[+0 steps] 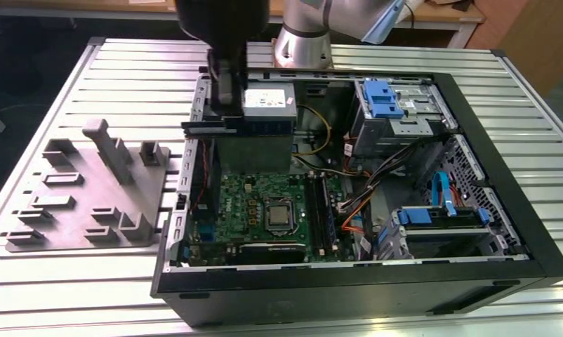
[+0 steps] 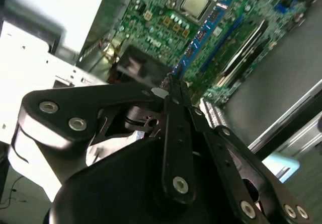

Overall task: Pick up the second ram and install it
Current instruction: 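Pick up the second ram and move it above second insertion slot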

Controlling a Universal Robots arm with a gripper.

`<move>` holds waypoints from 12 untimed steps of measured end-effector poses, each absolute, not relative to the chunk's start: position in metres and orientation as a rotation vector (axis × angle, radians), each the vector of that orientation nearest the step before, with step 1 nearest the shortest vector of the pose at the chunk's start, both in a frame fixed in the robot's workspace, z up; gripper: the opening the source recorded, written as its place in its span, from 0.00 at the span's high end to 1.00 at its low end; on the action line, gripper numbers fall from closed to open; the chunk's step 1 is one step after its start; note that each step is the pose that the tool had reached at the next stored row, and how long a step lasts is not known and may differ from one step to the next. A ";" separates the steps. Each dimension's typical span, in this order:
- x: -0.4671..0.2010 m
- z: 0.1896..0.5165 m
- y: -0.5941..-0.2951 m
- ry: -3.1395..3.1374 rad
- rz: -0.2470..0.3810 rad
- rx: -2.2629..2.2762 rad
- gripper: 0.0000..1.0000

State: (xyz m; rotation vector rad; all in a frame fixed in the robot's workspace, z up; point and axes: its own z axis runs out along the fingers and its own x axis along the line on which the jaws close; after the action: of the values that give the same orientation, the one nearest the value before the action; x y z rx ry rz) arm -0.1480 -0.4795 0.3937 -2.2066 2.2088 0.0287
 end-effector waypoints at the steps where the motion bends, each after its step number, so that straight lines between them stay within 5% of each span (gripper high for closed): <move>1: -0.144 0.394 -0.480 2.209 0.029 -2.207 0.92; 12: -0.116 0.393 -0.480 2.209 0.029 -2.206 0.92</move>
State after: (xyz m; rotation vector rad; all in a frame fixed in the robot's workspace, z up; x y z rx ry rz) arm -0.1161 -0.4796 0.3933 -2.2063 2.2090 0.0287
